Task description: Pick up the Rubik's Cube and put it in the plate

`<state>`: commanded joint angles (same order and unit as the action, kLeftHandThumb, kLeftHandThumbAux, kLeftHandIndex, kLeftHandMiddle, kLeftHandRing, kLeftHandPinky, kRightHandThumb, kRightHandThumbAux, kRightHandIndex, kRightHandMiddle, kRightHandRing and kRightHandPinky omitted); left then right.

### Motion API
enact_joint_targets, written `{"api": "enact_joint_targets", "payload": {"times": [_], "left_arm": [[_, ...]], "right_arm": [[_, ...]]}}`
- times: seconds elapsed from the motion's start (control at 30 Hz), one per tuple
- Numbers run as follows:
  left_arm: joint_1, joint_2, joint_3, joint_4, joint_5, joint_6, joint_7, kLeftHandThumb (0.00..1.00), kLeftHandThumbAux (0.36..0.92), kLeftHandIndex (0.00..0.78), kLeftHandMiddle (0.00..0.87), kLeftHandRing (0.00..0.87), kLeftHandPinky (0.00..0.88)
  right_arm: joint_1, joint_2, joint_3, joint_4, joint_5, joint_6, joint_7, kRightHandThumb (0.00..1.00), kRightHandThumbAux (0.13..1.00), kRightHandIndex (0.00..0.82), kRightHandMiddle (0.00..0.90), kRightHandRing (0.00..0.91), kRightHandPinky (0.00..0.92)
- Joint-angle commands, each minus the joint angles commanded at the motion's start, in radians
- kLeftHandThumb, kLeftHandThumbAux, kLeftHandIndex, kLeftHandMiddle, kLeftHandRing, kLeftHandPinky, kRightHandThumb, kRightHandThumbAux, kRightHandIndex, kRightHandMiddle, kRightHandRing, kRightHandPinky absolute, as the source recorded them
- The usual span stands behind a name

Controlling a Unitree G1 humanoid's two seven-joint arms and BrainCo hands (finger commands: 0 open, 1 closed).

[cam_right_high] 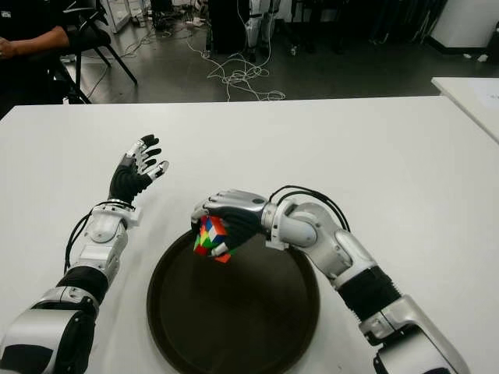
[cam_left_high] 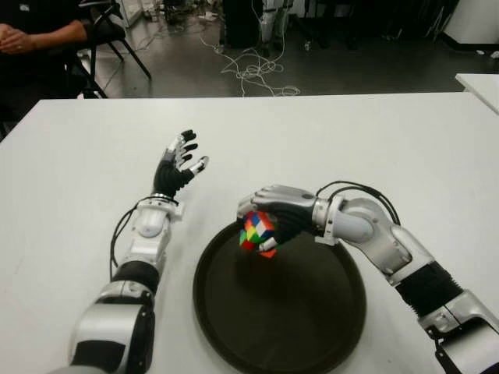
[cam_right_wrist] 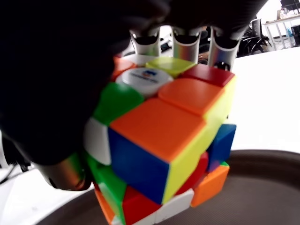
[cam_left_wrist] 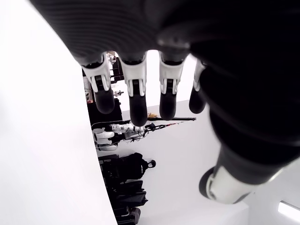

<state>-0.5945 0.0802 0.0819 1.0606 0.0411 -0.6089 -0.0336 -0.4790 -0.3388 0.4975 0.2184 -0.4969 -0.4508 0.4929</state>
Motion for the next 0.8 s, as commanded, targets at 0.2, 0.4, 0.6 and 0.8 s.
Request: {"api": "enact_joint_targets", "payload": {"times": [0.2,0.4,0.6,0.8], "left_arm": [[0.001,-0.001,0.001,-0.004,-0.005,0.002,-0.005,0.009,0.765,0.119,0.136,0.118,0.110],[0.000,-0.001,0.000,-0.005,-0.004,0.001,-0.004,0.002,0.766,0.123,0.141,0.115,0.105],[0.000,0.000,-0.002,-0.009,-0.001,0.007,0.001,0.000,0.773,0.130,0.145,0.124,0.118],[-0.001,-0.002,0.001,-0.012,-0.005,0.012,0.000,0.000,0.768,0.120,0.139,0.127,0.123]], "right_arm": [[-0.003,0.003,0.009,0.008,-0.030,0.011,-0.011,0.693,0.737,0.411,0.443,0.451,0.449],[-0.010,0.005,0.018,0.019,-0.061,0.027,-0.013,0.692,0.737,0.410,0.452,0.462,0.446],[-0.008,0.009,0.024,0.022,-0.095,0.037,-0.029,0.692,0.736,0.411,0.461,0.468,0.445],[-0.006,0.015,0.032,0.032,-0.132,0.043,-0.054,0.691,0.736,0.412,0.460,0.460,0.437]]}}
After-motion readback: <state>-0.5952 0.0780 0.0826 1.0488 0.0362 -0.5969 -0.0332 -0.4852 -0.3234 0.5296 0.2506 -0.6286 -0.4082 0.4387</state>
